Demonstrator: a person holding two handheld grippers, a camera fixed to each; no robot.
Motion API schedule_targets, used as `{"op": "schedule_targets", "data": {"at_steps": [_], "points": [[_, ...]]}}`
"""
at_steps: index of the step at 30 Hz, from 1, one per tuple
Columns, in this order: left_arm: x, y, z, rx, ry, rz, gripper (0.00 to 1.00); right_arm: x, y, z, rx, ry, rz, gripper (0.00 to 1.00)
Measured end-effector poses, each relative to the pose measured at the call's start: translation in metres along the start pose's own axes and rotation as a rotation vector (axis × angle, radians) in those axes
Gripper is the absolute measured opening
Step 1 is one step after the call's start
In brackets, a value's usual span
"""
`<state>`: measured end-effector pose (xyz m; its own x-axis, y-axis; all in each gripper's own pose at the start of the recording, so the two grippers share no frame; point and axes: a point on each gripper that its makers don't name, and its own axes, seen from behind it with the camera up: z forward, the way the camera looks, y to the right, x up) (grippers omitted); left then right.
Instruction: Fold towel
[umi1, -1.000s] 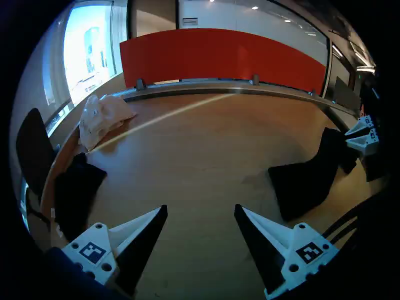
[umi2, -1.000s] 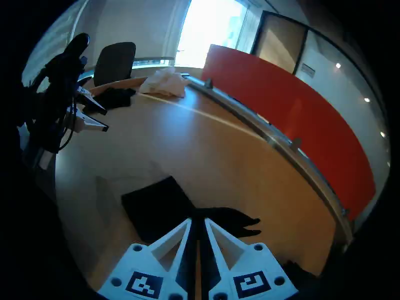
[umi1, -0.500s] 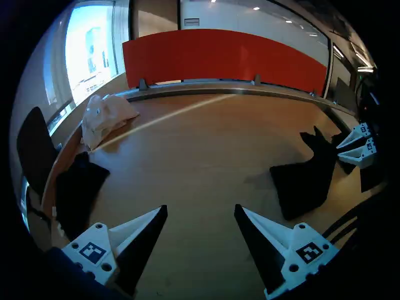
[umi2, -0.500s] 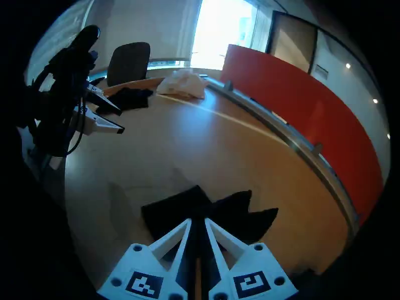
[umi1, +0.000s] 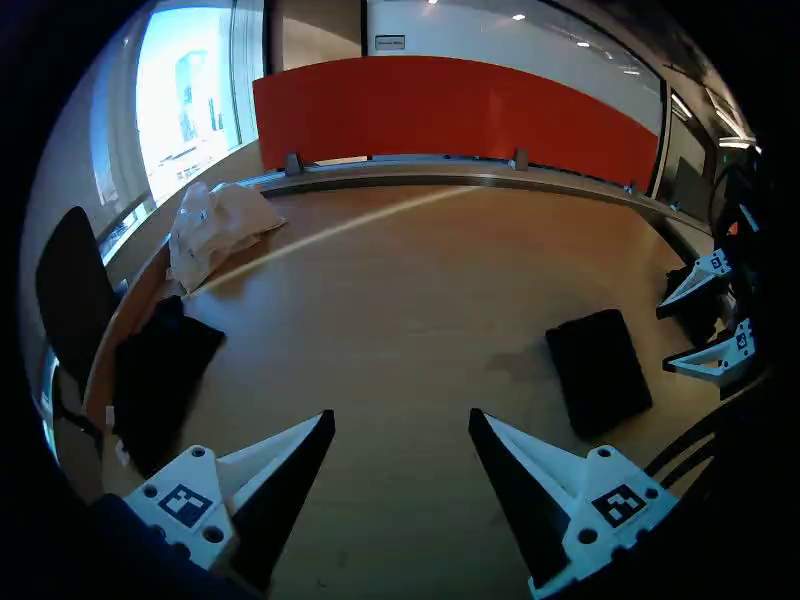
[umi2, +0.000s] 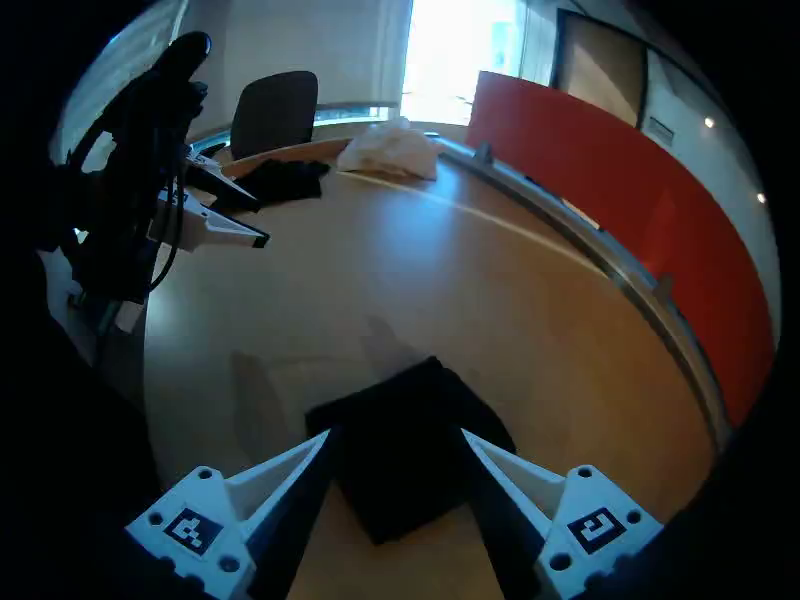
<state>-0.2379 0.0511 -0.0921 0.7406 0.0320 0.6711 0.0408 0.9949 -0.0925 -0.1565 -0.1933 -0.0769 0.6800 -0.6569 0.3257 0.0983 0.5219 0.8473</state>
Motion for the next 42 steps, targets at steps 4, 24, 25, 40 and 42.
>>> {"op": "schedule_targets", "data": {"at_steps": [4, 24, 25, 40, 42], "points": [[0.001, 0.000, 0.000, -0.001, 0.002, 0.002, 1.00, -0.002, 0.005, -0.002, -0.013, 0.000, 0.005, 0.81], [0.003, 0.005, 0.000, -0.006, 0.008, 0.003, 1.00, -0.034, 0.005, -0.001, -0.034, -0.034, 0.037, 0.82], [0.004, 0.005, 0.000, -0.006, 0.009, 0.004, 1.00, -0.038, 0.005, 0.000, -0.035, -0.039, 0.039, 0.82], [0.004, 0.007, 0.001, -0.008, 0.008, 0.010, 1.00, -0.092, 0.000, 0.012, -0.033, -0.108, 0.087, 0.82], [0.004, 0.007, 0.000, -0.008, 0.008, 0.011, 1.00, -0.099, 0.000, 0.014, -0.033, -0.117, 0.093, 0.82]]}}
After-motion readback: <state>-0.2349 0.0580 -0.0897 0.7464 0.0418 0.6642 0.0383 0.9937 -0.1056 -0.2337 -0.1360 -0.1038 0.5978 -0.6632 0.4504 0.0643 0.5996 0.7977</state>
